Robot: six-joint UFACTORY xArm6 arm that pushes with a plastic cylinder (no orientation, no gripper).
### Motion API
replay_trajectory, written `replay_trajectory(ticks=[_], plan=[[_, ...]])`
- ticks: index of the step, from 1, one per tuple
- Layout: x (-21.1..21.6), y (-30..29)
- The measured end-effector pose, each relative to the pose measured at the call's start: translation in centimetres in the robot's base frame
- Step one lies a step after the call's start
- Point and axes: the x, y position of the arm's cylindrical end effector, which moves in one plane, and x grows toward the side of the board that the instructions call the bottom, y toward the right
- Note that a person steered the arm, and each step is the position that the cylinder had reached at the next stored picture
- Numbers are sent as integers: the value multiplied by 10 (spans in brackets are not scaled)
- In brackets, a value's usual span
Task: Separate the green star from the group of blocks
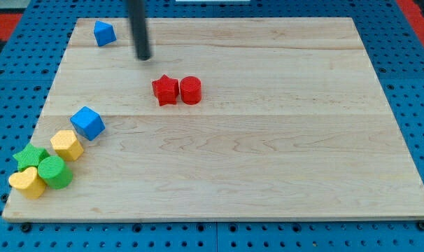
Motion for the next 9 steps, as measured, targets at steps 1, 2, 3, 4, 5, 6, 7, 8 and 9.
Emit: replay_trajectory(ticks=[1,2,3,4,5,6,7,8,9], plan=[[44,-105],[155,-130],[186,-132],[191,-133],[234,-132],[247,-118],[228,-81],[204,-64],[178,-52]])
